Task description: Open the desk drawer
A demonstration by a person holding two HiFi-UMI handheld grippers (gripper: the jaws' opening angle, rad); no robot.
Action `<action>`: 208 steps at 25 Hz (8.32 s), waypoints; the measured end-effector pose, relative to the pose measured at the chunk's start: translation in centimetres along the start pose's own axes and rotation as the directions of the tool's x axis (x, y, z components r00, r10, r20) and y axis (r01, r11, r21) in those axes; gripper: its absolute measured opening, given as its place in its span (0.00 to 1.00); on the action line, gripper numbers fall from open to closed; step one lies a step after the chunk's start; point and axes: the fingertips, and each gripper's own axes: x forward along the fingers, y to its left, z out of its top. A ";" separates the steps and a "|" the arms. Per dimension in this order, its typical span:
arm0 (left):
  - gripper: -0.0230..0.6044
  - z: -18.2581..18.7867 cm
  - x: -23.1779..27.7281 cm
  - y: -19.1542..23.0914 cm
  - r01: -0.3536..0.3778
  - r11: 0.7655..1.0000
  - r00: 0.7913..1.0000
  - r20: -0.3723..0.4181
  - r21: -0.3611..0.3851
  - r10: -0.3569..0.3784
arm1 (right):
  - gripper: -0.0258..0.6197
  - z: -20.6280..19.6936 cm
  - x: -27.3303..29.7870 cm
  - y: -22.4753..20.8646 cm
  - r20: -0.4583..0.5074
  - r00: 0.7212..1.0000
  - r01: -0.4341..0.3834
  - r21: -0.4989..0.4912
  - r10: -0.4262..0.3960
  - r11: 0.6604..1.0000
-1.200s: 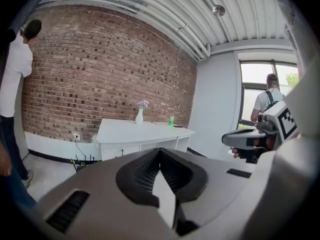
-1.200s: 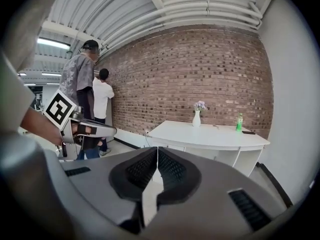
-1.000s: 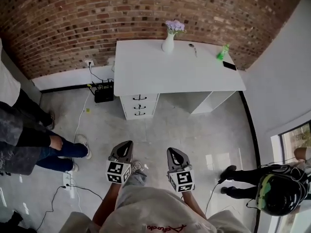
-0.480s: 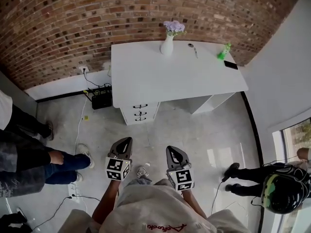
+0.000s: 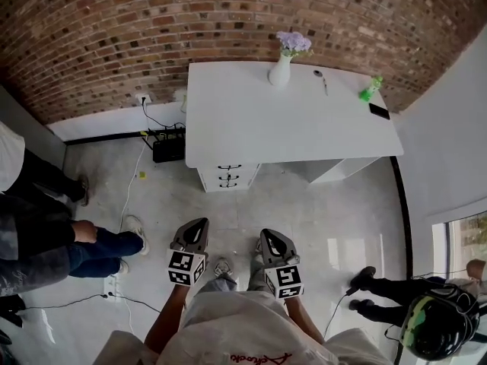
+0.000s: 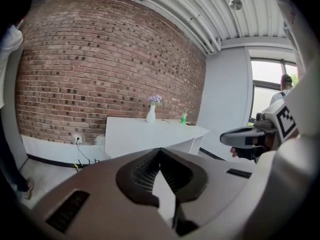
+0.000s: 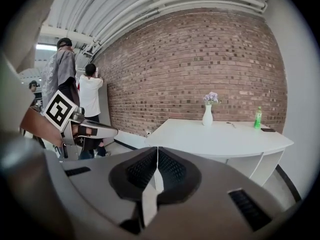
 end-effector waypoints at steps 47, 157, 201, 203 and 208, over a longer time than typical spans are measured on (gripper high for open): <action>0.06 -23.8 11.7 6.0 -0.117 0.989 0.985 -0.133 -0.084 0.105 | 0.07 -26.1 19.3 -4.2 -0.171 0.972 -0.138 0.133 0.160 0.981; 0.06 -25.6 10.7 6.0 -0.139 0.977 0.984 -0.134 -0.160 0.118 | 0.09 -27.2 31.9 -8.1 0.433 0.900 -0.433 0.901 -0.050 0.018; 0.06 -28.1 10.6 4.8 -0.113 0.980 0.982 -0.167 -0.166 0.085 | 0.09 -39.6 27.3 -4.6 0.331 0.941 -0.335 0.940 -0.067 -0.061; 0.06 -27.7 10.5 4.7 -0.111 0.981 0.983 -0.163 -0.160 0.085 | 0.09 -39.5 27.2 -4.6 0.325 0.944 -0.328 0.943 -0.060 -0.060; 0.06 -26.6 10.3 5.0 -0.112 0.983 0.984 -0.154 -0.148 0.089 | 0.32 -40.1 26.4 -4.0 0.312 0.950 -0.313 0.946 -0.023 -0.085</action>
